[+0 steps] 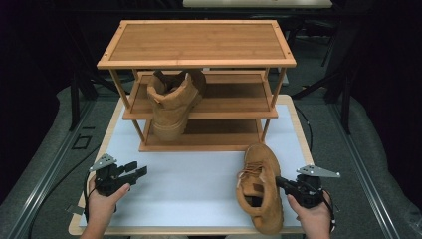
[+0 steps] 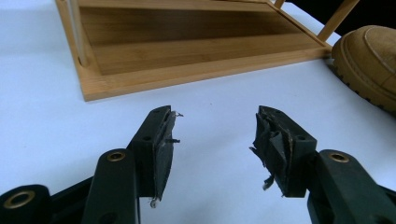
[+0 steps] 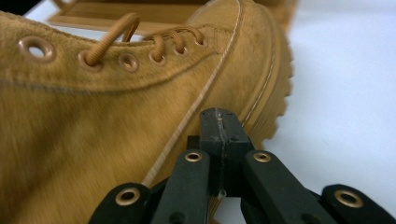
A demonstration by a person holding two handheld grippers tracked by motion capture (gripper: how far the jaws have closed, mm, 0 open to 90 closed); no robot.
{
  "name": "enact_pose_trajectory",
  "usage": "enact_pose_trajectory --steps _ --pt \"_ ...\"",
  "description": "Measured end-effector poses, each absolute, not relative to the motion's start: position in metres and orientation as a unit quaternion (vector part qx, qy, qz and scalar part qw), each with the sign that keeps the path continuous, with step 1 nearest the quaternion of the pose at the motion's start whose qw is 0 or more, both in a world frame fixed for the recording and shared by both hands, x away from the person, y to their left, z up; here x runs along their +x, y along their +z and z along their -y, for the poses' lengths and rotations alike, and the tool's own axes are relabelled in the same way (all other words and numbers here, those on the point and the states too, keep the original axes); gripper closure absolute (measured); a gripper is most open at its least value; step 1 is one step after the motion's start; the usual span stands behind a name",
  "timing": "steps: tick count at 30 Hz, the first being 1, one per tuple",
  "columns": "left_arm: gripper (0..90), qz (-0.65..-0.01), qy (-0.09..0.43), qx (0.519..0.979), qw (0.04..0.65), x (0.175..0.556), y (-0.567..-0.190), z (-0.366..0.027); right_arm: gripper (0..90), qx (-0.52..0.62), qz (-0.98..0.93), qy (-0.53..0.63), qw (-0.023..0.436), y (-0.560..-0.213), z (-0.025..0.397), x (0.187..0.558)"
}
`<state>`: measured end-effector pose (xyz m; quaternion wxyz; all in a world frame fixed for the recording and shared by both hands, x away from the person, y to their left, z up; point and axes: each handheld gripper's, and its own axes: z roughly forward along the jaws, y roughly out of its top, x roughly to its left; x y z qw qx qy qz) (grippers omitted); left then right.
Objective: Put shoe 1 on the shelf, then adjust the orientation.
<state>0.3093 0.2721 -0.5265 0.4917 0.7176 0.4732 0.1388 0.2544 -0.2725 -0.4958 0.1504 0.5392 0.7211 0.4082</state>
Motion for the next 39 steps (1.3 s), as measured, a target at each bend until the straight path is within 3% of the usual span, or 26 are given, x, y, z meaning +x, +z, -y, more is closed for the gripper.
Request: enact_pose_trajectory --steps 3,4,6,10,11,17,24,28,31,32,39 --pt "45.8 -0.476 0.136 0.719 0.488 0.309 -0.528 -0.272 90.0 0.556 -0.715 0.391 0.162 -0.504 0.286 0.258" --pt "45.6 -0.476 0.135 0.720 0.487 0.309 -0.528 -0.272 81.7 0.562 -0.704 0.409 0.145 -0.504 0.300 0.258" --pt "45.4 -0.480 0.135 0.715 0.490 0.309 -0.529 -0.274 80.6 0.564 -0.690 0.440 0.112 -0.499 0.313 0.256" --pt "45.3 -0.485 0.133 0.711 0.491 0.308 -0.529 -0.277 74.5 0.564 -0.689 0.436 0.127 -0.484 0.317 0.251" --pt "45.3 -0.486 0.132 0.711 0.491 0.308 -0.529 -0.277 66.8 0.561 -0.689 0.433 0.153 -0.473 0.312 0.247" --pt "44.5 -0.485 0.130 0.711 0.492 0.308 -0.529 -0.275 60.6 0.559 -0.701 0.398 0.197 -0.428 0.300 0.237" --pt "44.4 -0.485 0.128 0.714 0.489 0.309 -0.531 -0.275 51.8 0.532 -0.734 0.384 0.176 -0.416 0.276 0.231" --pt "44.4 -0.489 0.126 0.712 0.488 0.308 -0.531 -0.276 55.3 0.537 -0.746 0.345 0.188 -0.433 0.264 0.235" --pt "44.4 -0.490 0.125 0.711 0.488 0.308 -0.532 -0.277 63.0 0.548 -0.752 0.332 0.158 -0.448 0.261 0.239" --pt "44.4 -0.491 0.124 0.711 0.488 0.309 -0.532 -0.277 72.9 0.551 -0.751 0.330 0.152 -0.454 0.261 0.240" --pt "44.5 -0.493 0.123 0.711 0.487 0.309 -0.533 -0.275 81.5 0.548 -0.730 0.384 0.136 -0.450 0.262 0.244"
